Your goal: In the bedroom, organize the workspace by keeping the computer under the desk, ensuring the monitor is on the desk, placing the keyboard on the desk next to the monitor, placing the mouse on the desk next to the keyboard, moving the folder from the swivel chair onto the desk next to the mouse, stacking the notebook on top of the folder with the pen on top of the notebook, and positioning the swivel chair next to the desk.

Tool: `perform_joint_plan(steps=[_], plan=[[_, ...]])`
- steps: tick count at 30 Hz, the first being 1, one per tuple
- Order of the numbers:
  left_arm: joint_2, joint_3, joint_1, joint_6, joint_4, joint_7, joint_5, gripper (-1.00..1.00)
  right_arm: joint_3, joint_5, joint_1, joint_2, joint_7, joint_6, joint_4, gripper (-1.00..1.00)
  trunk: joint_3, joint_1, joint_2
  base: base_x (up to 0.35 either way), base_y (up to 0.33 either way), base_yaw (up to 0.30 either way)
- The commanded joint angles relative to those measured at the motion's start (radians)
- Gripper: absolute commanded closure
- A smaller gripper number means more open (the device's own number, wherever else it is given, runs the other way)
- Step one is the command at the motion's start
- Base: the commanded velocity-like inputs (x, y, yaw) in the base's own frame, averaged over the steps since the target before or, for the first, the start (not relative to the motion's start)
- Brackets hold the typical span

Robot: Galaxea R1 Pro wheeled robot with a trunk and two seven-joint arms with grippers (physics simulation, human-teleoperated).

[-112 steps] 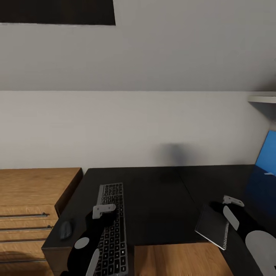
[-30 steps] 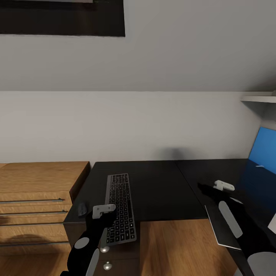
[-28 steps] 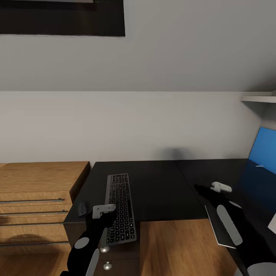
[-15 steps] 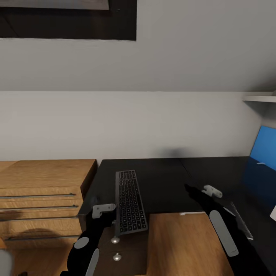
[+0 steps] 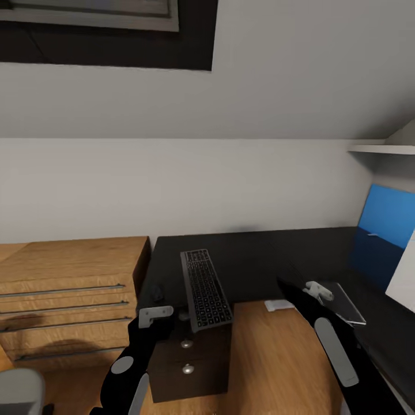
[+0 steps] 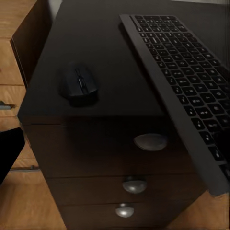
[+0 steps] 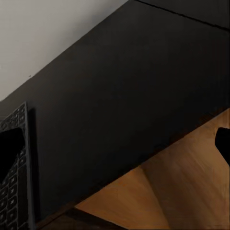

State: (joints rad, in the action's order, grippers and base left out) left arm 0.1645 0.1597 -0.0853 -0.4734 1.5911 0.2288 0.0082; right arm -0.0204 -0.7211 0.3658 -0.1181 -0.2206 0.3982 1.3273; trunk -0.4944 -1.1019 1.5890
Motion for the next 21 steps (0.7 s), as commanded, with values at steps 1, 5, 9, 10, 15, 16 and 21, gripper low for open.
perform_joint_plan(steps=[1,5,9,10,15,16,21], plan=[[0.000,0.001,-0.001,-0.005,0.001,0.006,0.001,-1.00,-0.001,-0.010,0.001,0.000,-0.008,0.003,-0.003,-1.00,-0.001,0.000,0.001,-0.218,0.263,-0.273],[0.000,0.001,-0.001,-0.005,0.001,0.006,0.001,-1.00,-0.017,-0.011,0.001,0.000,-0.008,-0.007,-0.018,-1.00,0.001,0.000,0.001,-0.213,0.243,-0.279],[0.000,0.001,-0.001,-0.006,0.001,0.006,0.001,-1.00,-0.047,-0.011,0.001,0.001,-0.008,-0.013,-0.025,-1.00,0.002,0.000,0.001,-0.118,0.110,-0.236],[0.000,0.001,-0.001,-0.006,0.001,0.006,0.001,-1.00,-0.052,-0.011,0.001,0.002,-0.008,-0.014,-0.027,-1.00,0.002,0.000,0.001,-0.048,0.044,-0.118],[0.000,0.001,-0.001,-0.007,0.001,0.006,0.001,-1.00,-0.092,-0.028,0.001,0.002,-0.007,-0.016,-0.047,-1.00,0.002,0.000,0.001,-0.015,0.014,-0.037],[0.000,0.001,-0.001,-0.007,0.001,0.006,0.001,-1.00,-0.102,-0.035,0.001,0.002,-0.006,-0.016,-0.049,-1.00,0.002,0.000,0.001,-0.004,0.004,-0.010],[0.000,0.003,-0.001,-0.007,0.001,0.006,0.001,-1.00,-0.112,-0.045,0.001,0.004,-0.006,-0.040,-0.055,-1.00,0.002,0.000,0.001,-0.001,0.000,-0.001]])
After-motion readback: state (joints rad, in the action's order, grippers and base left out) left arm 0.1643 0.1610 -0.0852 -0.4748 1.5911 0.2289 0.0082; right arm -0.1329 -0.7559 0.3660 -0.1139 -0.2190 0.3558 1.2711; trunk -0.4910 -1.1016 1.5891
